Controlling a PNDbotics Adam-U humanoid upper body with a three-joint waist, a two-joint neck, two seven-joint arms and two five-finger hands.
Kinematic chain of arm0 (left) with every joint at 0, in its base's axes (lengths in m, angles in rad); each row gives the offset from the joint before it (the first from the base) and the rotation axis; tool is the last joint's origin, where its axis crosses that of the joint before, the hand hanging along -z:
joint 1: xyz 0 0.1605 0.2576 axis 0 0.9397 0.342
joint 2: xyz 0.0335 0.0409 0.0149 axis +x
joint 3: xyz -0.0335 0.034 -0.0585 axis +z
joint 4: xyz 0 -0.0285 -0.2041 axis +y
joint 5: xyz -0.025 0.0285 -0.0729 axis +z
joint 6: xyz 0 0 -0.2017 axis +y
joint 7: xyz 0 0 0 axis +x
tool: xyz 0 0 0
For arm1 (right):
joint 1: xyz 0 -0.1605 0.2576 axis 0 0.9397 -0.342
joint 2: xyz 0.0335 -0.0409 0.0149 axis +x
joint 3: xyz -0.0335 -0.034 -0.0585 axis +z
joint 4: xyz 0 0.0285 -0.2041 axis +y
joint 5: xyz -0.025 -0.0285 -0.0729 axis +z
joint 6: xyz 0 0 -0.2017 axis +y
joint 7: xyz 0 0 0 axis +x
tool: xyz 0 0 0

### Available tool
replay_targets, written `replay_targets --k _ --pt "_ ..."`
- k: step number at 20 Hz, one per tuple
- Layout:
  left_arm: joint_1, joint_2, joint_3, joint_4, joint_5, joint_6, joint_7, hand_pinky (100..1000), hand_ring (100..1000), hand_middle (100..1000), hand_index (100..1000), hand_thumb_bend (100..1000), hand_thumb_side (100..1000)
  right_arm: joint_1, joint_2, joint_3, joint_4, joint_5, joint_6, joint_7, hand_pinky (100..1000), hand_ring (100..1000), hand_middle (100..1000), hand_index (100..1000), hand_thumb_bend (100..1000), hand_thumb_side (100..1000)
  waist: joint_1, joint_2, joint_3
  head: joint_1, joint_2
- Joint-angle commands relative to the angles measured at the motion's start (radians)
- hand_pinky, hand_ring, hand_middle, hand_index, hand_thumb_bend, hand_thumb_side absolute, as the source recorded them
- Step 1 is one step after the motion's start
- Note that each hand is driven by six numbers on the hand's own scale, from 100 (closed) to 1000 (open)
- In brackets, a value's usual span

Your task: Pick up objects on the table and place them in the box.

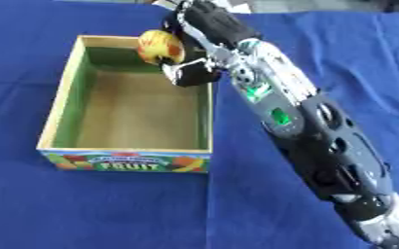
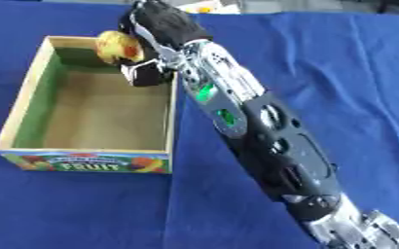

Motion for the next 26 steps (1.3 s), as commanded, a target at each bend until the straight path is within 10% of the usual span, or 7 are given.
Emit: replay_targets --k 1,13,20,26 --pt "-0.013 0.012 0.0 -0.017 0.001 -0.002 -0.002 725 932 942 989 100 1000 -0.015 0.006 0.013 0.018 0.014 -0.013 0.009 614 455 349 322 100 204 0.004 -0.018 0.003 0.001 -0.001" --pt "-0.019 0.011 -0.003 -0.017 0.011 -0.002 -0.009 724 931 940 989 100 1000 -0.057 0.021 0.043 0.176 0.028 -0.089 0.174 663 536 460 501 100 200 0.001 -0.018 0.011 -0.006 -0.01" --pt "-0.02 0.009 -0.003 -0.017 0.016 -0.001 -0.011 724 931 940 989 100 1000 -0.081 0.019 0.036 0.19 0.033 -0.126 0.276 730 674 676 841 100 192 0.002 -0.019 0.012 -0.007 -0.012" --pt "-0.019 0.007 -0.004 -0.017 0.018 0.0 -0.012 723 931 940 990 100 1000 -0.095 0.006 0.021 0.139 0.058 -0.129 0.288 760 721 752 930 100 611 0.005 -0.023 0.009 -0.006 -0.014"
